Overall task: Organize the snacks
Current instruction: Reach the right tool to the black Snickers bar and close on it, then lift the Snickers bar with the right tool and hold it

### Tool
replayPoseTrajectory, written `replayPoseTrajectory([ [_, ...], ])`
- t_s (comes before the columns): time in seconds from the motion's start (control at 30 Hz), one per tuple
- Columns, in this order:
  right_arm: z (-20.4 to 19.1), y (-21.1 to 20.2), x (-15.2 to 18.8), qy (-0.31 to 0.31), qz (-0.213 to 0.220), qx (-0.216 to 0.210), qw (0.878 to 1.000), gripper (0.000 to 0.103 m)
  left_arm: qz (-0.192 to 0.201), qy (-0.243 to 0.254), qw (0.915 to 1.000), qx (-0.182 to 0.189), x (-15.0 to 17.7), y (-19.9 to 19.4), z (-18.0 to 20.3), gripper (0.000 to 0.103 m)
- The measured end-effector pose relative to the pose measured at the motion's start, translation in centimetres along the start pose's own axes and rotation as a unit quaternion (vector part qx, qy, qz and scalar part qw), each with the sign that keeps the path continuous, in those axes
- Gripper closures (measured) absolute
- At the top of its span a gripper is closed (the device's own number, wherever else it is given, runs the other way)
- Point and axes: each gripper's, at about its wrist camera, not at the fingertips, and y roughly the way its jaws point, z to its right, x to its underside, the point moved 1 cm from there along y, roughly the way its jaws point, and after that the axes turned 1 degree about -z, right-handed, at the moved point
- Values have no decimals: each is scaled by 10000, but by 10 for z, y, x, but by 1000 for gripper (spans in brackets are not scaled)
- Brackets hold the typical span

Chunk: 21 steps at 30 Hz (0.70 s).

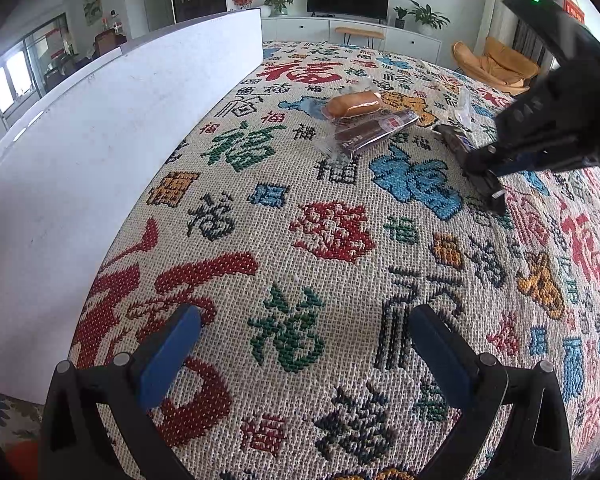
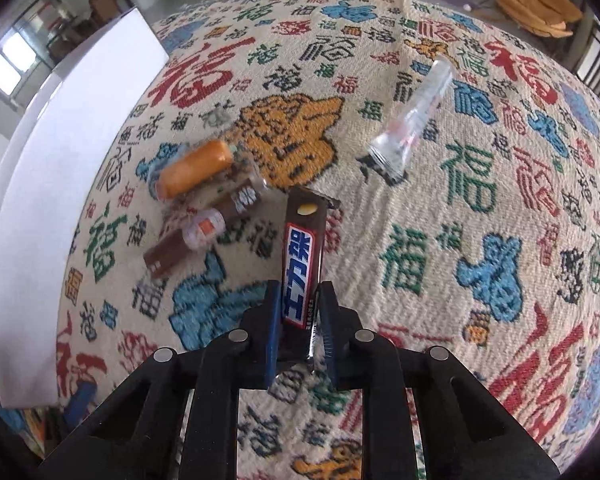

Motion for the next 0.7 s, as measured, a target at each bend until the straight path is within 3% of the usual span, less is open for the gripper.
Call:
replayPoseTrajectory([
  [0.13, 33, -20, 28, -319, -227, 96, 9992, 85, -3, 3, 10000, 0, 0, 0, 0, 0],
  [0.3, 61, -36, 64, -761, -246, 554, 9953, 84, 0, 3, 10000, -4, 1, -1, 0, 0],
  [0.4, 72, -33, 83, -769, -215, 534, 9954, 74, 2, 6, 10000, -2, 1, -1, 0, 0],
  [0.43, 75, -36, 88, -728, 14, 475, 9962, 68, 2, 8, 10000, -2, 1, -1, 0, 0],
  [0.47, 76, -37, 92, -712, 139, 509, 9961, 48, 1, 8, 10000, -2, 2, -1, 0, 0],
  [0.5, 78, -38, 97, -709, 326, 656, 9948, 35, 1, 9, 10000, -1, 2, -1, 0, 0],
  [0.53, 80, -38, 100, -670, 545, 731, 9936, 31, 0, 13, 10000, 0, 2, -1, 0, 0],
  [0.63, 95, -42, 116, -443, 1217, 397, 9908, 28, 0, 16, 10000, 1, 2, -1, 0, 0],
  [0.7, 89, -38, 123, -682, 1558, 490, 9842, 27, 0, 16, 10000, 0, 3, -1, 0, 0],
])
